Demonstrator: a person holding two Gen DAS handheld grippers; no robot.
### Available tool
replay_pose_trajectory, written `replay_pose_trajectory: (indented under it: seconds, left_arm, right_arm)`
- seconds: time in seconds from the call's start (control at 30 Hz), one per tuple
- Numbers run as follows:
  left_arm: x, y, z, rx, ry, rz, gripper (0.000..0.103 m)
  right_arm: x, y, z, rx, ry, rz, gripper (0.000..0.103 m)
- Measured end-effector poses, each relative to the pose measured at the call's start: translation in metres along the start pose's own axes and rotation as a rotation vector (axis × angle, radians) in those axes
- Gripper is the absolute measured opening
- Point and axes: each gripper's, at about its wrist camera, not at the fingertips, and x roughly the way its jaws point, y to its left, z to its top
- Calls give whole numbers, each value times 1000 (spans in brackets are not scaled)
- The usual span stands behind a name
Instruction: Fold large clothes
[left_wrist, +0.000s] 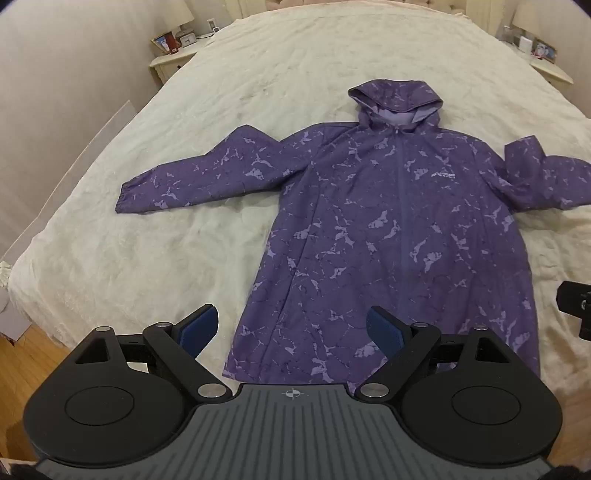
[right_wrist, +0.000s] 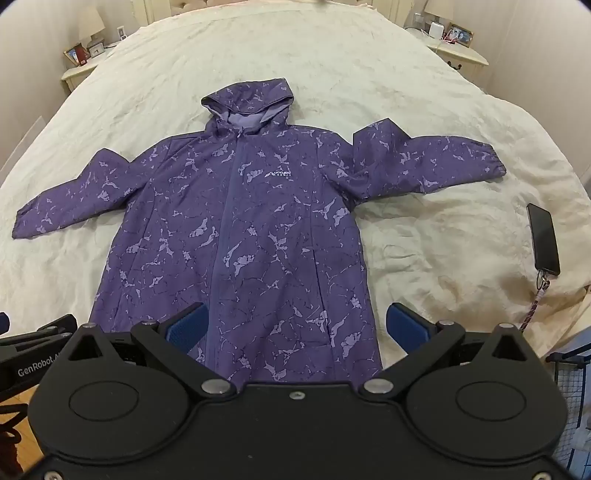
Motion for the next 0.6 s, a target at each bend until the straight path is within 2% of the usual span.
replay_pose_trajectory:
  seconds: [0.6]
  left_arm:
    - [1, -13, -1, 29, 9, 4, 88]
  right_arm:
    - [7, -3, -1, 14, 18, 22, 102]
